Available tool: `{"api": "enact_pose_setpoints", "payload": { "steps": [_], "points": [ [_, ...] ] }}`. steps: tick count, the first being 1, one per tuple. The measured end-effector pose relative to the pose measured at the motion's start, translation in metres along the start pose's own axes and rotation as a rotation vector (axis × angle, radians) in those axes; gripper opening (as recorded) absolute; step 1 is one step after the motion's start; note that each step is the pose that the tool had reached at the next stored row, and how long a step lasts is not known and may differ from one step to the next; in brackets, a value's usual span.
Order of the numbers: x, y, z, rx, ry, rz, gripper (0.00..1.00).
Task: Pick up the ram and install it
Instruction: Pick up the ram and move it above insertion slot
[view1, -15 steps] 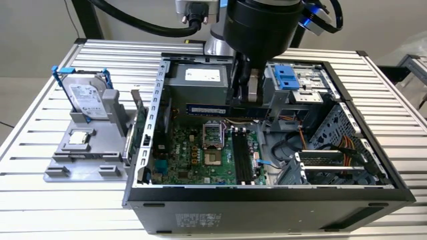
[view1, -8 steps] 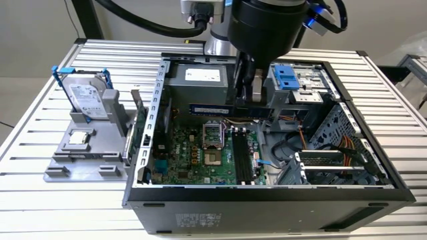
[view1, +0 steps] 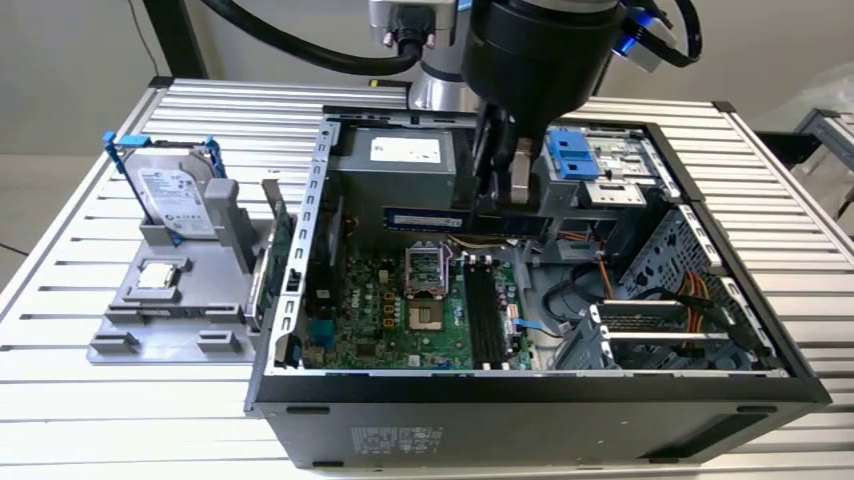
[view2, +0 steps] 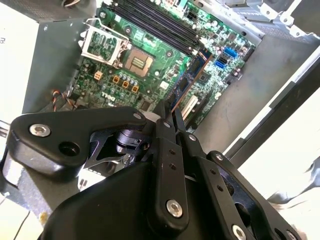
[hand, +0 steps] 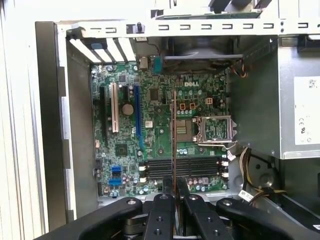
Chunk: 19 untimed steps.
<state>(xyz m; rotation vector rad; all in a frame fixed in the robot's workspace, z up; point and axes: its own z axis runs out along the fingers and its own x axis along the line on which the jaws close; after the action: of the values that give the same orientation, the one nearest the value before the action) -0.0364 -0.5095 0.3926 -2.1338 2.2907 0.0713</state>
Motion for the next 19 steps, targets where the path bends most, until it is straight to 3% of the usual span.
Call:
{"api": "enact_pose_setpoints", "payload": {
  "steps": [7, 19],
  "points": [
    [-0.0005, -0.0061, -0.0001, 0.0002, -0.0002, 0.007, 0.0],
    [-0.0019, -0.0269, -0.0006, 0.0005, -0.0004, 0.014, 0.0]
  ]
}}
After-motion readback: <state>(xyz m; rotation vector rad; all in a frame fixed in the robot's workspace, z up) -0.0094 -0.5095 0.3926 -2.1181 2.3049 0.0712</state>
